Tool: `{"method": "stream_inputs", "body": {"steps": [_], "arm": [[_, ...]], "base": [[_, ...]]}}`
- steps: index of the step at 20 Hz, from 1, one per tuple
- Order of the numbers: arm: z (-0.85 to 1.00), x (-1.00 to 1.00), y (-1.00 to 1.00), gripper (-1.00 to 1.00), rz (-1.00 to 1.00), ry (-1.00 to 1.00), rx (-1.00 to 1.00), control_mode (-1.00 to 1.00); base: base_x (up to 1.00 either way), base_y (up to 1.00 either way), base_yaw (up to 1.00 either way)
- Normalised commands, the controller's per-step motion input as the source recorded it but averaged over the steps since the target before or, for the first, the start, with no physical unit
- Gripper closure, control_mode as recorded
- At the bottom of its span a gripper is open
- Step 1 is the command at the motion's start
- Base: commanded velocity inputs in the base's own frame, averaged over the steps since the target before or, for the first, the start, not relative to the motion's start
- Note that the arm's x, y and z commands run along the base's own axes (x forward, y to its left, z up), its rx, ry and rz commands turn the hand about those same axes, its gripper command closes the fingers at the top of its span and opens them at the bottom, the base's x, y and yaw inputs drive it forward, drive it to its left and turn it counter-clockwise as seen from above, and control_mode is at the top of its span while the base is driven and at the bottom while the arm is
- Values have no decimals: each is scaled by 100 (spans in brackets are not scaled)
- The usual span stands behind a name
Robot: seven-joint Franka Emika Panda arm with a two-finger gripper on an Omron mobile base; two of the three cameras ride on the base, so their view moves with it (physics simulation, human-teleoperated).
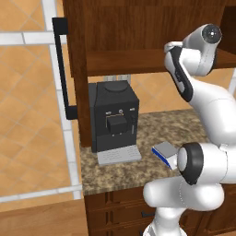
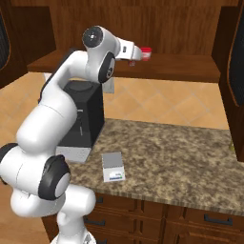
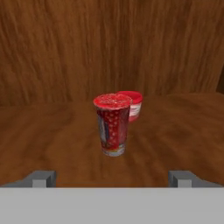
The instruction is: Pick the yogurt and place it on the digital scale for weighing, and close the cabinet.
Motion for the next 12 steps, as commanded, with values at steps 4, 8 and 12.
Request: {"method": "stream_inputs", "body": {"steps": [4, 8, 12], "arm": [[0, 26, -10, -100, 0, 0, 0, -100], [0, 23, 0, -100, 0, 0, 0, -100], [0, 30, 0, -100, 0, 0, 0, -100]], "base": [[0, 0, 0], [0, 0, 0], [0, 0, 0]]}}
